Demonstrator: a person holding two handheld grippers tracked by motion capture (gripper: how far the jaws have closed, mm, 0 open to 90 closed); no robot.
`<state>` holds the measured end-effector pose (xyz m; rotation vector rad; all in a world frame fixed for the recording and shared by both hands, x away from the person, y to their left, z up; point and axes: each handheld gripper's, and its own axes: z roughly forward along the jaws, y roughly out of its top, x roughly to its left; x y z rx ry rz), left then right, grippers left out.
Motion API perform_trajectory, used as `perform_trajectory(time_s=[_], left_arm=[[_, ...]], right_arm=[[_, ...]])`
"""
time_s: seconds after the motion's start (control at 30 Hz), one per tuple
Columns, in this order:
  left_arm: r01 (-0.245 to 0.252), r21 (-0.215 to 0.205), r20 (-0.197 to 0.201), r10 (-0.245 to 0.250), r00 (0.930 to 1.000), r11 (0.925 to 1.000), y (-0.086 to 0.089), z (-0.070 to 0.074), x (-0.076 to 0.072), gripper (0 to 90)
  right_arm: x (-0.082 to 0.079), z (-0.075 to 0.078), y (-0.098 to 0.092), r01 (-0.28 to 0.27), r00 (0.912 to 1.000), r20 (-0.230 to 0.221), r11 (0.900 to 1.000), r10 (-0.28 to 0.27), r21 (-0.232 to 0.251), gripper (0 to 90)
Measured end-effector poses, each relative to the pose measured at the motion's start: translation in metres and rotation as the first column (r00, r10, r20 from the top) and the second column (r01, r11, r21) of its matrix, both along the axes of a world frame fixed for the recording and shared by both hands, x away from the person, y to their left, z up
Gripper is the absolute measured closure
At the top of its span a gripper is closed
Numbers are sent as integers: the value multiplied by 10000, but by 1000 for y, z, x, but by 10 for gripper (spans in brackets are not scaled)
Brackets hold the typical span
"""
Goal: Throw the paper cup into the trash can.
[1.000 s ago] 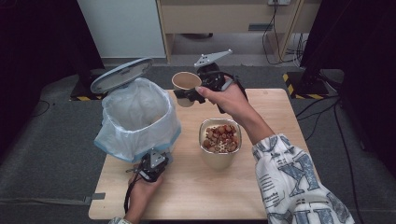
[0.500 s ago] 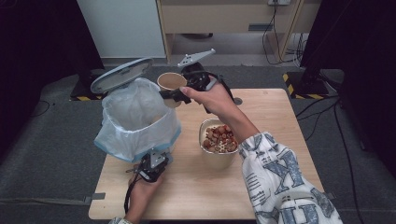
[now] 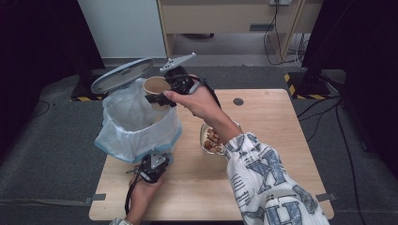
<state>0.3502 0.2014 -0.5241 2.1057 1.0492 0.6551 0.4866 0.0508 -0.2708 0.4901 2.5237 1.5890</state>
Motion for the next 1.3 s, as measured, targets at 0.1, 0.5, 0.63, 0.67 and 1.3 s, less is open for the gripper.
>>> perform_trajectory(time_s=[0.1,0.5,0.63,0.67,1.3], left_arm=[[3,3,2,-3,10000,10000,0,0,0,893],[20,8,6,-20,10000,10000,0,0,0,893],[16,-19,14,-16,10000,10000,0,0,0,893],[22,-14,13,-22,10000,10000,0,0,0,893],[12,-30,8,-12,10000,10000,0,0,0,893]], right_arm=[[0,-7,7,-48,10000,-57,10000,48,-85,315],[-2,-22,28,-285,9996,5,9994,285,-185,223],[-5,-24,31,-293,9995,145,9996,294,-61,117],[-5,-24,30,-284,9995,160,9996,285,-53,112],[4,-25,-3,566,9983,105,9984,-565,-68,122]])
